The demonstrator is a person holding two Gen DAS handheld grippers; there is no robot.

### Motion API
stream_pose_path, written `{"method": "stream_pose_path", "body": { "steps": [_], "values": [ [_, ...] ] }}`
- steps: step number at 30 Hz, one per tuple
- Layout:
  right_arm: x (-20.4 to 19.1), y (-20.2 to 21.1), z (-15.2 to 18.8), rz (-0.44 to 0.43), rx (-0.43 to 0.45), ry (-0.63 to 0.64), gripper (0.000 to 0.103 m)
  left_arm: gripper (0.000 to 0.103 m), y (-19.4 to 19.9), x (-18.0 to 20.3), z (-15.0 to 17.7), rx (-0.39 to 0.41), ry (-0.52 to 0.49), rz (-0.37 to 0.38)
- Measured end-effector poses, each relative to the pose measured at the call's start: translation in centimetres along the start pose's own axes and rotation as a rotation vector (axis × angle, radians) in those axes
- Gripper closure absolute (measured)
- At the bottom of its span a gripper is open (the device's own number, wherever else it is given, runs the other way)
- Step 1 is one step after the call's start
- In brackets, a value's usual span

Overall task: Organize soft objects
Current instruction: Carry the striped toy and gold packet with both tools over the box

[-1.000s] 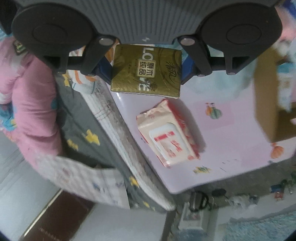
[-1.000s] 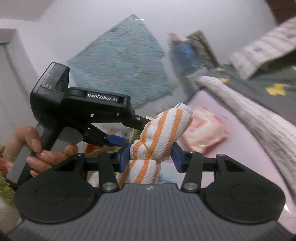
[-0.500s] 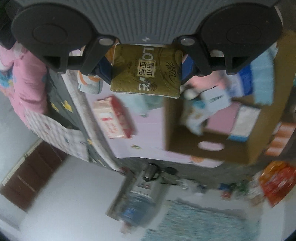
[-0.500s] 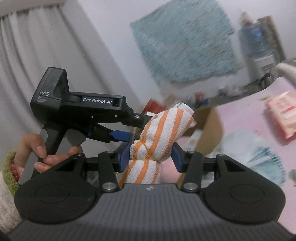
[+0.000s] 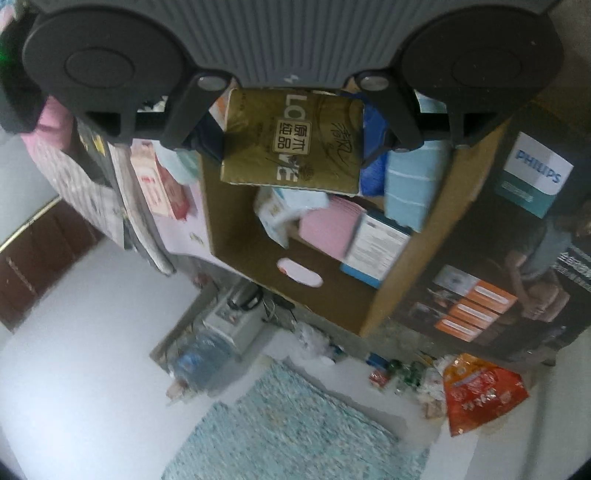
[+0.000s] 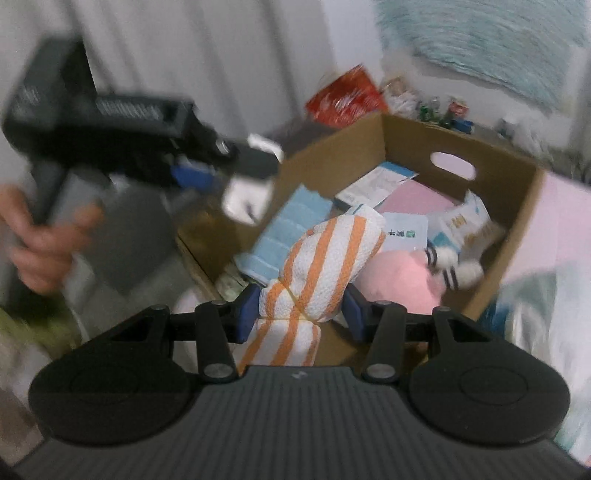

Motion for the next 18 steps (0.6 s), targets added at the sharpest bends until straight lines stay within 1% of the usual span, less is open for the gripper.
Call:
{"method": "stream_pose_path", "body": {
  "steps": [1, 3, 5, 7, 9, 10, 12, 14, 16, 17, 18],
  "values": [
    [0.2, -0.9, -0.4, 0.000, -0.022, 0.056, 0.055, 0.028, 0.3, -0.4, 0.0, 0.009, 0.002, -0.003],
    [-0.9, -2.3, -1.1, -0.008, -0.057, 0.156, 0.054, 0.028, 0.9, -1.4, -0.1, 0.025, 0.012, -0.007],
    [-2.2, -3.6, -1.5, -0.059, -0.104, 0.245, 0.051, 0.028, 1.4, -2.4, -0.2, 0.038, 0.025, -0.007],
    [-3.7, -5.2, -1.4, -0.086, -0.156, 0.345, 0.048, 0.028, 1.7, -3.1, -0.2, 0.052, 0.035, -0.009],
    [-4.7, -6.0, -1.0, -0.114, -0.217, 0.403, 0.039, 0.028, 2.0, -3.7, -0.2, 0.059, 0.043, -0.007],
    [-5.2, -6.1, -0.9, -0.125, -0.238, 0.413, 0.039, 0.028, 2.0, -3.9, -0.2, 0.060, 0.045, -0.004],
    [-5.5, -6.0, -1.0, -0.139, -0.257, 0.401, 0.039, 0.028, 2.1, -4.2, -0.1, 0.061, 0.053, 0.003],
    [-4.7, -5.8, -1.5, -0.161, -0.262, 0.341, 0.038, 0.028, 2.2, -4.5, 0.0, 0.060, 0.056, 0.014],
    [-3.2, -5.0, -2.3, -0.186, -0.239, 0.253, 0.038, 0.028, 2.1, -4.3, 0.2, 0.050, 0.050, 0.028],
    [-1.9, -4.6, -2.7, -0.187, -0.215, 0.210, 0.037, 0.028, 1.9, -4.1, 0.3, 0.043, 0.043, 0.034],
    [-1.0, -3.4, -2.8, -0.182, -0.185, 0.165, 0.036, 0.028, 1.6, -3.9, 0.4, 0.033, 0.036, 0.041]
  ]
}}
Point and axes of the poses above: each gripper's, at about its wrist camera, not at the fingertips, and y roughly against the way its jaws point, x to its right, z to its underside, the point moved 6 cm from there along -y, roughly the way its jaws point, and after that the axes turned 8 degrees about z, right-handed, at the moved point
